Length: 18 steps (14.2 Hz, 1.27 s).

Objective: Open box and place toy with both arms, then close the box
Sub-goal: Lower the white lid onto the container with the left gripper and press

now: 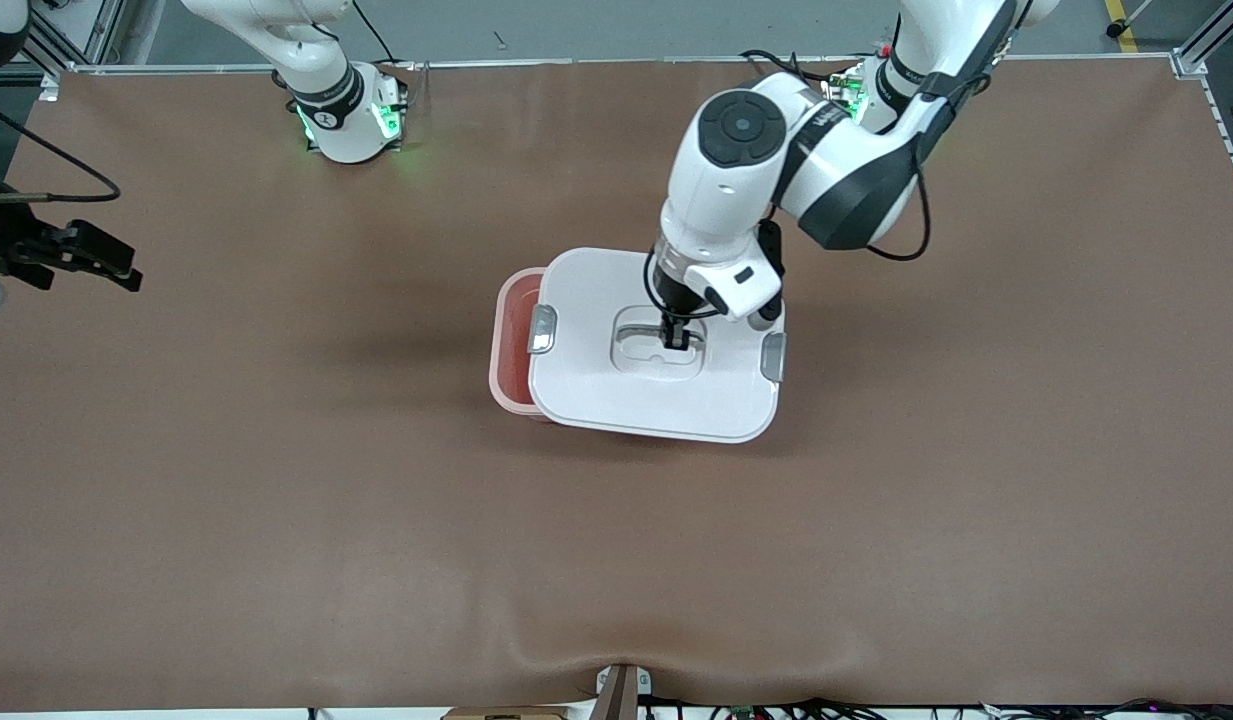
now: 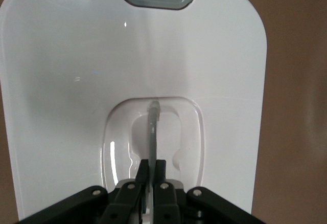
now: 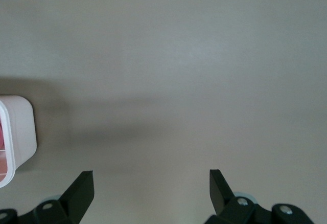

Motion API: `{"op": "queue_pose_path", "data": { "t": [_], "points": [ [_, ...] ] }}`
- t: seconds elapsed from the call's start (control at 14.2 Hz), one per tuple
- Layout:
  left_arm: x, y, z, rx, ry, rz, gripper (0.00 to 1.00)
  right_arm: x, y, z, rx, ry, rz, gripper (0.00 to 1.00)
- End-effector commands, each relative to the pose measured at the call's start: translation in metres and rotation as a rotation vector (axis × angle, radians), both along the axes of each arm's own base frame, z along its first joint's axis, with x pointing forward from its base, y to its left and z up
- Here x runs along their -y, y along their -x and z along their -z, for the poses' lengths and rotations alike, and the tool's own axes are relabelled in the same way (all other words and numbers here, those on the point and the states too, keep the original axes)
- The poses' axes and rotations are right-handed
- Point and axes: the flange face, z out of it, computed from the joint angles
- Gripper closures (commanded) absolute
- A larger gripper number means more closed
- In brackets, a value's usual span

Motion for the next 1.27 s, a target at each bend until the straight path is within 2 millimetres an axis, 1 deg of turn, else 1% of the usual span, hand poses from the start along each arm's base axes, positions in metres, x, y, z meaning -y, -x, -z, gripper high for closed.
{"op": "queue_pose_path", "data": {
  "t": [0.0, 0.07, 0.14, 0.21, 0.28, 0.49, 0.63, 0.85, 0.99, 1.2],
  "points": [
    [0.021, 0.012, 0.006, 0.059, -0.012, -0.033, 1.0, 0.007, 0.005, -0.001, -0.008, -0.027, 0.041, 0.0],
    [0.031, 0.018, 0.016, 0.07, -0.027, -0.038, 1.0, 0.007, 0.004, -0.001, -0.008, -0.026, 0.038, 0.0],
    [0.04, 0.025, 0.02, 0.093, -0.04, -0.041, 1.0, 0.008, 0.004, -0.001, -0.006, -0.028, 0.033, 0.0],
    [0.045, 0.027, 0.028, 0.101, -0.05, -0.051, 1.0, 0.008, 0.003, 0.0, -0.002, -0.027, 0.03, 0.0],
    [0.049, 0.03, 0.03, 0.107, -0.048, -0.058, 1.0, 0.008, 0.002, 0.0, 0.003, -0.035, 0.028, 0.0],
    [0.069, 0.047, 0.04, 0.121, -0.043, -0.061, 1.0, 0.004, 0.0, 0.004, -0.003, -0.039, 0.022, 0.0],
    [0.078, 0.055, 0.053, 0.148, -0.071, -0.074, 1.0, 0.002, 0.0, 0.002, 0.003, -0.041, 0.019, 0.0],
    [0.082, 0.057, 0.064, 0.144, -0.084, -0.069, 1.0, 0.001, -0.001, -0.001, 0.014, -0.042, 0.017, 0.0],
    [0.088, 0.064, 0.064, 0.144, -0.081, -0.056, 1.0, 0.001, -0.001, -0.002, 0.016, -0.042, 0.015, 0.0],
    [0.088, 0.064, 0.069, 0.14, -0.086, -0.054, 1.0, 0.0, -0.001, -0.004, 0.022, -0.044, 0.02, 0.0]
  ]
}}
